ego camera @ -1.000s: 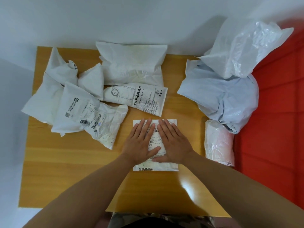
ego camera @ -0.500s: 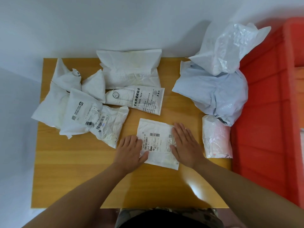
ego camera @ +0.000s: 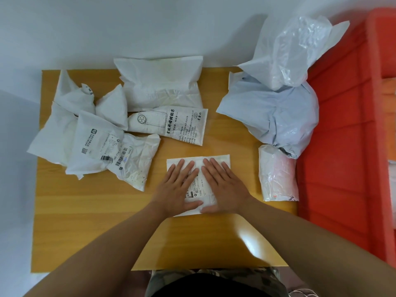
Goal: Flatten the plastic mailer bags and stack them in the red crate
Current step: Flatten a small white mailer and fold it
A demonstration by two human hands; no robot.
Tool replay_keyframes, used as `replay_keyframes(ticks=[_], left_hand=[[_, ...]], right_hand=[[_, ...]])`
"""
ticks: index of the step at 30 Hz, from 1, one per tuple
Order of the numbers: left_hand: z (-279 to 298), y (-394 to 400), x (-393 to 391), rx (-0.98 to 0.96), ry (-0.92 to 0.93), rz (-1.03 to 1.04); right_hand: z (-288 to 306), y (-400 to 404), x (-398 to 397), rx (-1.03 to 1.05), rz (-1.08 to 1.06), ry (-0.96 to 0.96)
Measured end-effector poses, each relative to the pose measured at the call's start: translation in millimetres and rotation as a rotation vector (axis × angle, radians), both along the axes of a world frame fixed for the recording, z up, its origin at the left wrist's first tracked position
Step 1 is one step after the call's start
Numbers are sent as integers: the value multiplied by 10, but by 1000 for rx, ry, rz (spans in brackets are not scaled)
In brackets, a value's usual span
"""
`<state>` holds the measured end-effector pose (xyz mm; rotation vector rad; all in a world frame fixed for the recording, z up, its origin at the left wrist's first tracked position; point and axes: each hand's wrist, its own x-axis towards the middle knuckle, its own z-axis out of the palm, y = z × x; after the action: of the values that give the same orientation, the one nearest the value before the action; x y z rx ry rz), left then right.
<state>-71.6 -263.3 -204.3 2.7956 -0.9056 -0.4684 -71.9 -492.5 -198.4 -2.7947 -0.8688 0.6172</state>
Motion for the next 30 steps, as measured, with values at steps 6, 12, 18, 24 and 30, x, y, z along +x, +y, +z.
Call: replay_keyframes(ticks=[6,12,18,24,30], left_hand=[[-97,-4,-26,-17,-26,5],[-134,-1,-31,-7,-40,3],[-152,-12,-35,-10,-49,-3],[-100,-11,1,11,40,10],[167,-25,237,-63,130,211]], right_hand=[[-68,4,85,10,70,-6],[-126,10,85,57,64,-49],[-148,3,85,58,76,-66],[-92,-1,109,58,82,-21],[152,-94,253,43,-158,-55]])
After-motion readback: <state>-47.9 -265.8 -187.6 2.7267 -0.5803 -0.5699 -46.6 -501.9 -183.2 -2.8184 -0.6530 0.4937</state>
